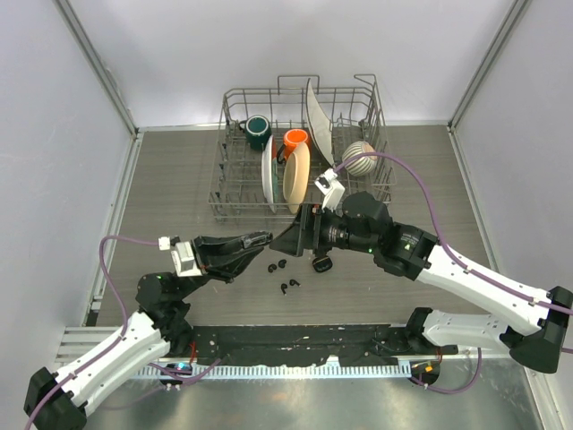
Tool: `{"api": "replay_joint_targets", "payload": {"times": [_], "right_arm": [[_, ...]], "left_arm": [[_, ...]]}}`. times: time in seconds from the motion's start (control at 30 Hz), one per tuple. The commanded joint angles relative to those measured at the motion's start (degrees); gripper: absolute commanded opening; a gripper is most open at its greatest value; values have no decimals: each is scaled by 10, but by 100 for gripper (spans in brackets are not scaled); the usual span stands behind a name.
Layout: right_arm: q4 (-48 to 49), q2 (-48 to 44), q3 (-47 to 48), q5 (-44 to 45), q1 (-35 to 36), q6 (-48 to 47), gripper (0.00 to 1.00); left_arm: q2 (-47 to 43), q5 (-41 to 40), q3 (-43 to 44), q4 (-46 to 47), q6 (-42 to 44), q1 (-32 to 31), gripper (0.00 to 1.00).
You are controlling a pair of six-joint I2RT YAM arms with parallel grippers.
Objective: Insert the wireless bluetooth earbuds into the charging case
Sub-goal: Open the charging case.
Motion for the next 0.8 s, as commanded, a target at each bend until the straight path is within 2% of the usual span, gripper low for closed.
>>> {"api": "replay_joint_targets", "payload": {"times": [0.0, 0.4, 0.77], "right_arm": [[49, -3, 18, -16, 4, 1, 82], [62, 12, 9, 10, 4, 30, 82], [114, 4, -15, 22, 2, 67, 82]], "left_arm": [[2, 9, 15, 23, 15, 2, 0], [23, 82, 33, 24, -1, 2, 0], [33, 158, 53, 18, -20, 2, 0]]}}
